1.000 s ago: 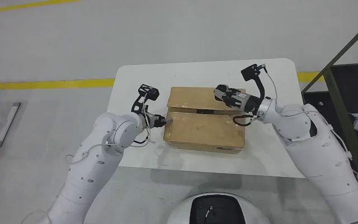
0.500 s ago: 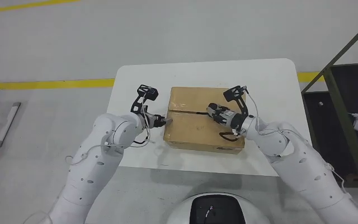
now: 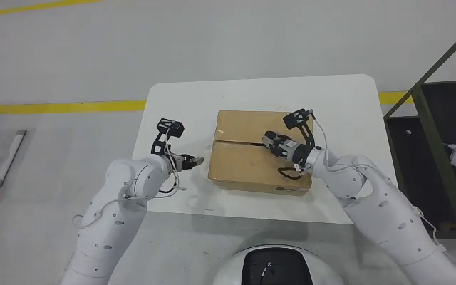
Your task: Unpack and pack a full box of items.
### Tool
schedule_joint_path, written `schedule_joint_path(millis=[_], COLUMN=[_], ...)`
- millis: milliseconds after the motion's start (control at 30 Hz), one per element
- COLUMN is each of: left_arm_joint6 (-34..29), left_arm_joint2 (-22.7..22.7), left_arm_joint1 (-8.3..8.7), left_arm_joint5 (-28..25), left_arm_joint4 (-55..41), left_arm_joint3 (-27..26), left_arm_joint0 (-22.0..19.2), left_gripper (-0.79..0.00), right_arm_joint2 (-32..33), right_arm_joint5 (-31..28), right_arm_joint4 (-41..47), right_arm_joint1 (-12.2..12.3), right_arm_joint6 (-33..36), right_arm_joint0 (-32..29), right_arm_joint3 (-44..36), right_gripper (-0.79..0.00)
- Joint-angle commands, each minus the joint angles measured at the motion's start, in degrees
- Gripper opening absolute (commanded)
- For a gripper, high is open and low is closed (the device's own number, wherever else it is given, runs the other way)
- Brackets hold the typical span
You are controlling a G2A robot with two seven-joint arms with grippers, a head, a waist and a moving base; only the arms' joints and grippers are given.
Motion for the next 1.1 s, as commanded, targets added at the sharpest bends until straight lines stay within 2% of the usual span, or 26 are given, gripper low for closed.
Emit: schedule_joint_path(millis=[0,300,500,767,1067], left_arm_joint6=[0.0,0.0,4.6,11.6,19.9], left_arm_joint2=[0.1,0.1,3.4,7.6,13.2], left_arm_joint1=[0.02,0.02,-0.23,-1.76,-4.99], left_arm_joint5=[-0.1,-0.1,-2.3,-2.9,-1.3], left_arm_joint4=[0.5,0.5,11.1,17.7,20.6], left_arm_joint3=[0.0,0.0,2.2,8.6,18.0], left_arm_joint0=[0.5,0.5,1.5,0.4,-3.4], left_gripper=[0.000,0.000,0.000,0.000,0.000], right_arm_joint2=[0.2,0.8,1.0,1.2,0.8], right_arm_joint5=[-0.1,-0.1,-0.1,0.3,0.3], right_arm_joint4=[0.0,-0.4,-0.5,-0.6,-0.5], right_arm_joint1=[0.0,0.0,0.0,0.0,-0.2], right_arm_joint6=[0.1,1.0,1.4,1.6,1.3], right_arm_joint0=[0.0,0.0,-0.3,-0.6,-0.4], right_arm_joint3=[0.1,-0.2,-0.6,-0.9,-0.9], right_gripper=[-0.785,-0.785,-0.785,-0.785,-0.785])
